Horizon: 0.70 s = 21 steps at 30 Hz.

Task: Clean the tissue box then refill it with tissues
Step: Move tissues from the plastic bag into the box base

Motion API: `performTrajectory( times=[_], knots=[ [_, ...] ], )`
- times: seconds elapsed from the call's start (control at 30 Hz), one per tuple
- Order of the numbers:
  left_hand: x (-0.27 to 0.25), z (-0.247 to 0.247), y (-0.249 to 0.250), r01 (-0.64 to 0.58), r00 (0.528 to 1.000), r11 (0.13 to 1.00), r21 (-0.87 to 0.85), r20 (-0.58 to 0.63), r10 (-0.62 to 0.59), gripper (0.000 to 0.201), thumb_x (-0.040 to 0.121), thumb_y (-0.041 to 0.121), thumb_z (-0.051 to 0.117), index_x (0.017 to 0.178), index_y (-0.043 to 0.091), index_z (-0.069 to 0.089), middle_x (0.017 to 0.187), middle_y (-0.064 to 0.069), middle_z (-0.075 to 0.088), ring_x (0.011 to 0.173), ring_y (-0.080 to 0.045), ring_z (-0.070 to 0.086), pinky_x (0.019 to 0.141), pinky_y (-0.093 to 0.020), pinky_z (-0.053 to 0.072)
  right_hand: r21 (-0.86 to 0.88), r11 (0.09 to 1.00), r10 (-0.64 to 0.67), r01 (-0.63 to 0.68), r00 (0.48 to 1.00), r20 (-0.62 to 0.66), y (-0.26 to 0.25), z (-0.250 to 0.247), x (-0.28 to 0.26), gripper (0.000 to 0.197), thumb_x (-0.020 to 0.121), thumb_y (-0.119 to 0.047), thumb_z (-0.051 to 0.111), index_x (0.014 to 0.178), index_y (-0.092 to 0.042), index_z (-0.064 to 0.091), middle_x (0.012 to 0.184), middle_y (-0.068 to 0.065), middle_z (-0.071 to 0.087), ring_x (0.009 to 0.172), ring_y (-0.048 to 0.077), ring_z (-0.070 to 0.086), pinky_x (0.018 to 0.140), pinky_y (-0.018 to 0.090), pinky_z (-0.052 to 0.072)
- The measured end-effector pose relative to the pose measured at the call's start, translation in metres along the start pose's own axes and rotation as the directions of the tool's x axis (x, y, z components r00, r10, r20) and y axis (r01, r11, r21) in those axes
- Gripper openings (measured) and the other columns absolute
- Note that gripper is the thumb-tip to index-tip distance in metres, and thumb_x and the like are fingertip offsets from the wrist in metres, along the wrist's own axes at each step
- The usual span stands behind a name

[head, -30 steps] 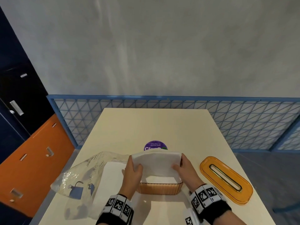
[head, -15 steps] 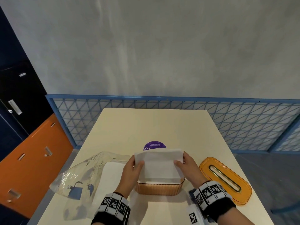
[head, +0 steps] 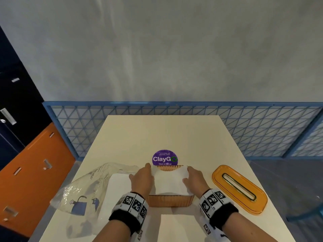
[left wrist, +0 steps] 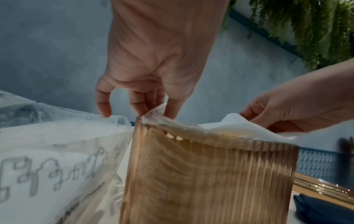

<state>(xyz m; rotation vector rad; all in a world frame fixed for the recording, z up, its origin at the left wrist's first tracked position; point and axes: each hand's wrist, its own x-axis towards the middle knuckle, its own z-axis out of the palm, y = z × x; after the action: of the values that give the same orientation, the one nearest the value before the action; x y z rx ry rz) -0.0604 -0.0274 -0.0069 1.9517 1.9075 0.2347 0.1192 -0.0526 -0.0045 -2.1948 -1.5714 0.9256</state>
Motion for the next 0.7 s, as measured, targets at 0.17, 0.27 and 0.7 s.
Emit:
performTrajectory(
  times=[0.17, 0.27, 0.7],
  knots=[
    [-0.001, 0.005, -0.004, -0.069, 0.997, 0.994, -0.087, -0.024, 0.067, 0.045, 0.092, 0.006, 0.042, 0.135, 0.018, 0.033, 0.119, -0.003, 0.059, 0.111, -0.023, 0.054, 0.095, -0.039, 0.033, 0.018, 0.999, -0.031, 0.032, 0.999, -0.036, 0.002, -0.001, 0.0, 0.01, 0.091, -0.009, 0.052, 0.099, -0.008, 0.045, 0.105, 0.016, 0.057, 0.087, 0.021, 0.051, 0.067, 0.023, 0.037],
    [-0.003, 0.005, -0.004, -0.124, 0.988, 0.986, 0.113, -0.08, 0.134, 0.056, 0.093, 0.018, 0.051, 0.143, 0.023, 0.026, 0.137, -0.002, 0.039, 0.124, -0.021, 0.04, 0.097, -0.037, 0.036, -0.067, 0.995, -0.07, 0.067, 0.997, -0.034, -0.001, -0.002, -0.004, 0.029, 0.09, -0.01, 0.054, 0.117, -0.002, 0.045, 0.115, 0.017, 0.057, 0.098, 0.026, 0.056, 0.073, 0.026, 0.043],
    [-0.003, -0.001, 0.0, -0.39, 0.907, 0.786, 0.479, 0.349, 0.237, 0.065, 0.095, 0.009, 0.044, 0.143, 0.048, 0.022, 0.146, -0.004, 0.033, 0.135, -0.026, 0.037, 0.105, -0.072, 0.005, -0.555, 0.737, -0.231, 0.386, 0.916, 0.329, -0.003, 0.006, -0.004, 0.068, 0.09, -0.013, 0.058, 0.144, -0.038, 0.026, 0.142, 0.01, 0.037, 0.128, 0.036, 0.04, 0.102, 0.042, 0.043]
  ],
)
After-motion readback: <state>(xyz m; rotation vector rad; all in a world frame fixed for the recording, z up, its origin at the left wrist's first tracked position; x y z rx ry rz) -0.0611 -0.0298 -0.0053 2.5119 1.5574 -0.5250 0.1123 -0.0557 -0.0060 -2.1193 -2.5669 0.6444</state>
